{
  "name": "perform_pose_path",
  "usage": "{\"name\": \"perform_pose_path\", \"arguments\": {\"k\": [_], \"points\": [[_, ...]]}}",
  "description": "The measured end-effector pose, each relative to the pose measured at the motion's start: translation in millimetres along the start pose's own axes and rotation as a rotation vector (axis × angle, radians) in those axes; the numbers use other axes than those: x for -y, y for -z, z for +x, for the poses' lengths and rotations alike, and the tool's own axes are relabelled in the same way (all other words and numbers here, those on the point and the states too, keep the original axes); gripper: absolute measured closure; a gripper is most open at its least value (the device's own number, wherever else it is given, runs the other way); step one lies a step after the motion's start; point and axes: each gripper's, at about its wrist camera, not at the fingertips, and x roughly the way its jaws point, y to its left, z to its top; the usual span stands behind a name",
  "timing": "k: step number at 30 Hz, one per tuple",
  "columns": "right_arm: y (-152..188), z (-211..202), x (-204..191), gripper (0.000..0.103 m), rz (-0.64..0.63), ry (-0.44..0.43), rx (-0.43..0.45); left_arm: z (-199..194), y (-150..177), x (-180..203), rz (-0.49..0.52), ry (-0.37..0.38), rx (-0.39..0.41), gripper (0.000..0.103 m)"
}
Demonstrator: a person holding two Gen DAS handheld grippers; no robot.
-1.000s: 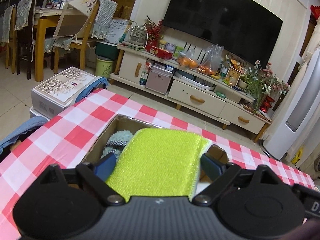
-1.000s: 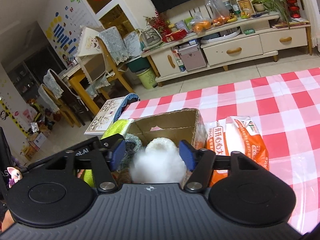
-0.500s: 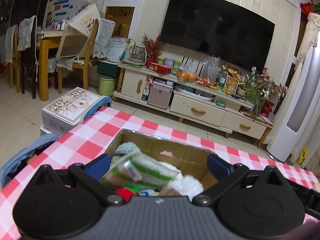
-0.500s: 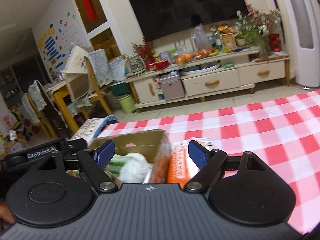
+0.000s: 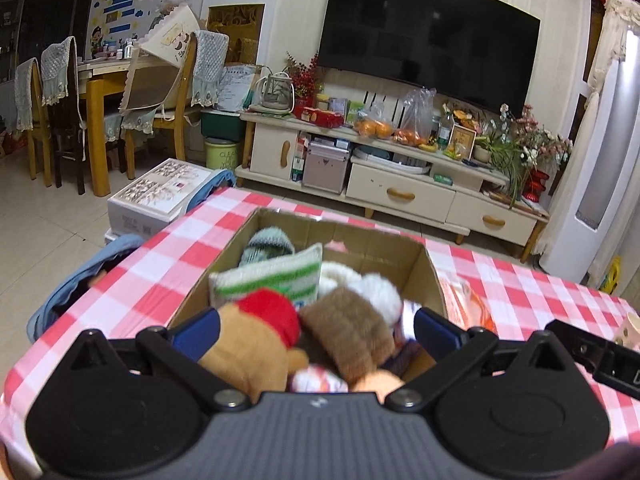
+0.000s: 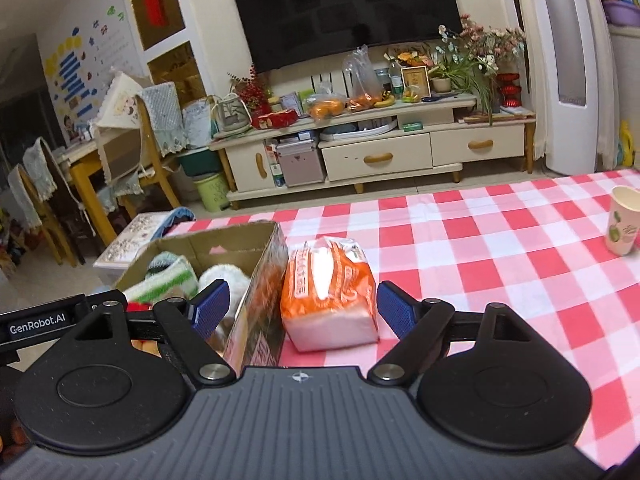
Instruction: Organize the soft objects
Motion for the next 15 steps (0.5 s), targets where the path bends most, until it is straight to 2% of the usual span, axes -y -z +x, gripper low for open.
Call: {"name": "perform_pose_path", "arguments": {"k": [7, 15], "points": [[21, -26, -13, 0.002, -0.055, 0.011, -0.017, -27, 19, -1, 0.027, -0.011, -0.026, 0.001], [34, -55, -27, 0.002, -0.076, 0.013, -0.001, -56, 31, -7, 0.033, -0.018, -0.020, 0.001]]}}
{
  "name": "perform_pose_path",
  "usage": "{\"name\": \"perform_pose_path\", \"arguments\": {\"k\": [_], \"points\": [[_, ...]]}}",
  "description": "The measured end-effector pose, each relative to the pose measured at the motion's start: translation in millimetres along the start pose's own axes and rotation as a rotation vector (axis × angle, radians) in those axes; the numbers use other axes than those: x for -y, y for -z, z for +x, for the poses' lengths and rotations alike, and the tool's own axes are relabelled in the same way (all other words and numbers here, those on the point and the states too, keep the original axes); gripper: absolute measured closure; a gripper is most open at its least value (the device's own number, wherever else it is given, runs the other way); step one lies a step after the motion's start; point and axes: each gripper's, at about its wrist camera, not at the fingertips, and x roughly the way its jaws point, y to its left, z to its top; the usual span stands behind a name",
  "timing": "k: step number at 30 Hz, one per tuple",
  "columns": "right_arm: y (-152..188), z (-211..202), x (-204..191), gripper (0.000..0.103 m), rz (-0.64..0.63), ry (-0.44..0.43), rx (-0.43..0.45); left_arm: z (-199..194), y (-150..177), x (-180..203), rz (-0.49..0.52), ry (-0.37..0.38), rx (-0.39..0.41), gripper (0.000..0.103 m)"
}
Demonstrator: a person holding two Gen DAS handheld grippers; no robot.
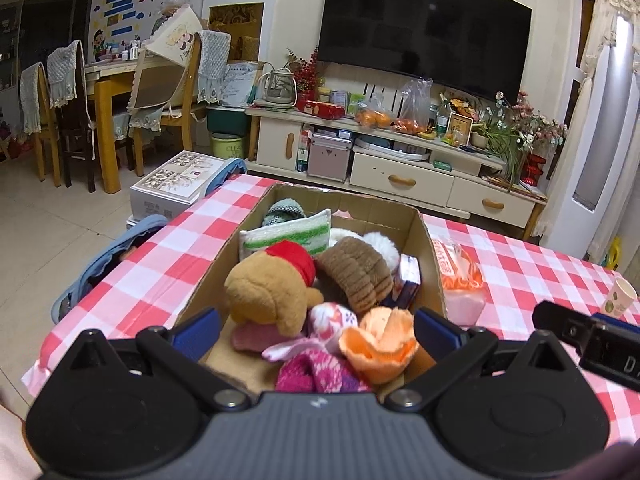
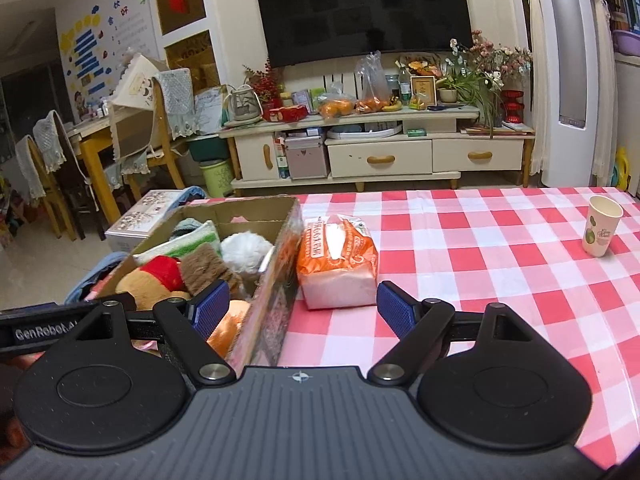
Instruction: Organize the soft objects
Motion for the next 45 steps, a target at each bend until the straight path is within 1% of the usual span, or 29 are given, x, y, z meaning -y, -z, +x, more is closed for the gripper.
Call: {"name": "perform_pose_path", "arguments": {"k": [13, 24, 45], "points": [[17, -35, -25, 0.002, -0.044, -0.013, 0.006, -36, 13, -9, 0.006, -0.009, 0.036, 0.001], [24, -47, -41, 0.002, -0.086, -0.023, 0.022, -56, 18, -17, 0.015, -0.023, 0.071, 0.001], [29, -50, -45, 0.002, -0.087, -0.022, 0.027, -58, 21, -16, 0.053, -0.054, 0.100, 0.001]]}}
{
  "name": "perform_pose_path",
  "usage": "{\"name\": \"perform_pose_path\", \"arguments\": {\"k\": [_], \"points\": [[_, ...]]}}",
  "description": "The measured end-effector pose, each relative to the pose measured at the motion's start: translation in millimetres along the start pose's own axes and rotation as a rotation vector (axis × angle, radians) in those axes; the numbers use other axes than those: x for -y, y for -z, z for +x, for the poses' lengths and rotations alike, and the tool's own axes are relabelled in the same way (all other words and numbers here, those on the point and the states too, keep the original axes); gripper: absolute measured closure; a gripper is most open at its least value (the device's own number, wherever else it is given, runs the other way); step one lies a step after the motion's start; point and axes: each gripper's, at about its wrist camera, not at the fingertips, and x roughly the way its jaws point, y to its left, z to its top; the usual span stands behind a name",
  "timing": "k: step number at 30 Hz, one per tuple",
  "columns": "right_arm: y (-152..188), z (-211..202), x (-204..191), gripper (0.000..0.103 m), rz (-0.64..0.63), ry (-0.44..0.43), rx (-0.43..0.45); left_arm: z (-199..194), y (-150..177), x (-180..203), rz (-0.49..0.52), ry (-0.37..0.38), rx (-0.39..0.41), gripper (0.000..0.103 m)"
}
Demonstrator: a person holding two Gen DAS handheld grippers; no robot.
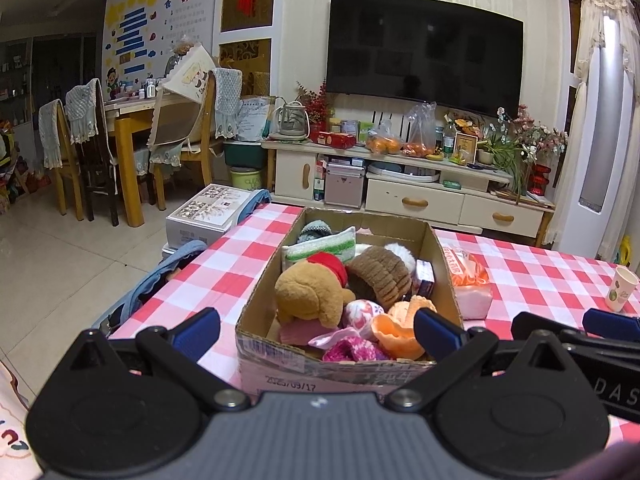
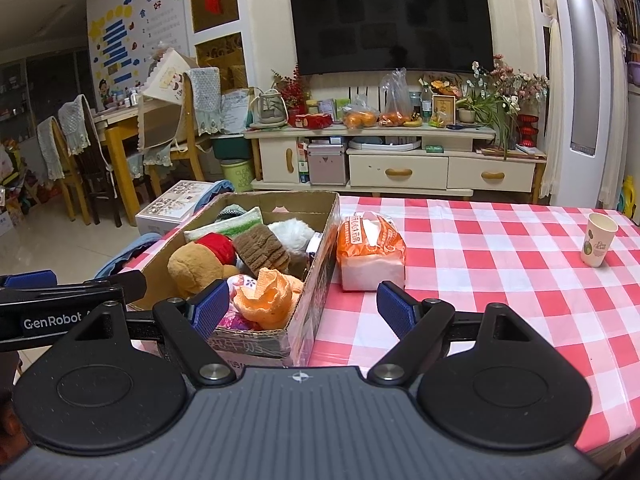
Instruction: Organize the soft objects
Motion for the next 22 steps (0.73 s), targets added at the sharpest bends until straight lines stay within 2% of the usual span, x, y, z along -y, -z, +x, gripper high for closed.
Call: {"name": "perform_pose_path", "arguments": {"k": [16, 22], "points": [[10, 4, 14, 0.002, 0.032, 0.005, -0.005, 10, 5, 11, 0.024, 0.009, 0.001, 0.001], [11, 3, 47, 0.002, 0.105, 0.038, 0.036, 14, 1, 33, 0.041, 0.042, 0.016, 0.001]]}}
